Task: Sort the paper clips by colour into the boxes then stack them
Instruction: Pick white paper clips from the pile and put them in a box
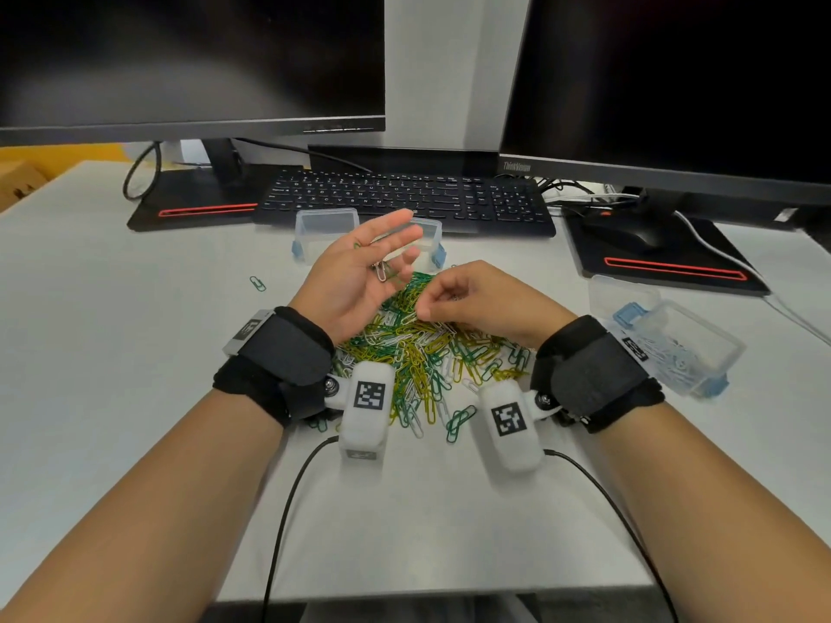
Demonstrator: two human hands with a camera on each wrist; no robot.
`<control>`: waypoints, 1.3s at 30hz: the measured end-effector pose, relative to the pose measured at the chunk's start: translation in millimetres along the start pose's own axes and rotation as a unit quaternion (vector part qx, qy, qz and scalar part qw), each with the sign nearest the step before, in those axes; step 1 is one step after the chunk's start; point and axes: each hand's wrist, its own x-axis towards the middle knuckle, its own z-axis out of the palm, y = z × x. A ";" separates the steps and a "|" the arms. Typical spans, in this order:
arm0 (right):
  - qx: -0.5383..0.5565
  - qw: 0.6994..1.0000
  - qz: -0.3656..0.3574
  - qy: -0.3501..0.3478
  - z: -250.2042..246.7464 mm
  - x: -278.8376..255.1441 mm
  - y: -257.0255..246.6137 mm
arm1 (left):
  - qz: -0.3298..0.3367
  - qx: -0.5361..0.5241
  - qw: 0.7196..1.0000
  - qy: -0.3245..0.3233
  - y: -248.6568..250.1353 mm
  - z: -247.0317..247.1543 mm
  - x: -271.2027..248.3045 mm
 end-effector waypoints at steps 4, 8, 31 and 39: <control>0.339 0.939 0.055 -0.006 -10.6 1.0 -5.2 | -0.024 -0.036 0.999 0.024 1.2 -0.6 1.3; 0.477 0.873 0.096 -0.020 -13.5 3.1 -6.3 | -0.040 -0.028 0.999 0.011 1.4 -0.1 0.7; -0.107 0.993 0.057 0.014 -11.8 -5.8 -3.6 | -0.017 0.008 1.000 0.014 -1.0 2.4 -1.1; 0.345 0.928 0.136 -0.025 -22.8 -1.9 -7.3 | -0.086 0.064 0.993 0.042 -1.1 -1.1 2.3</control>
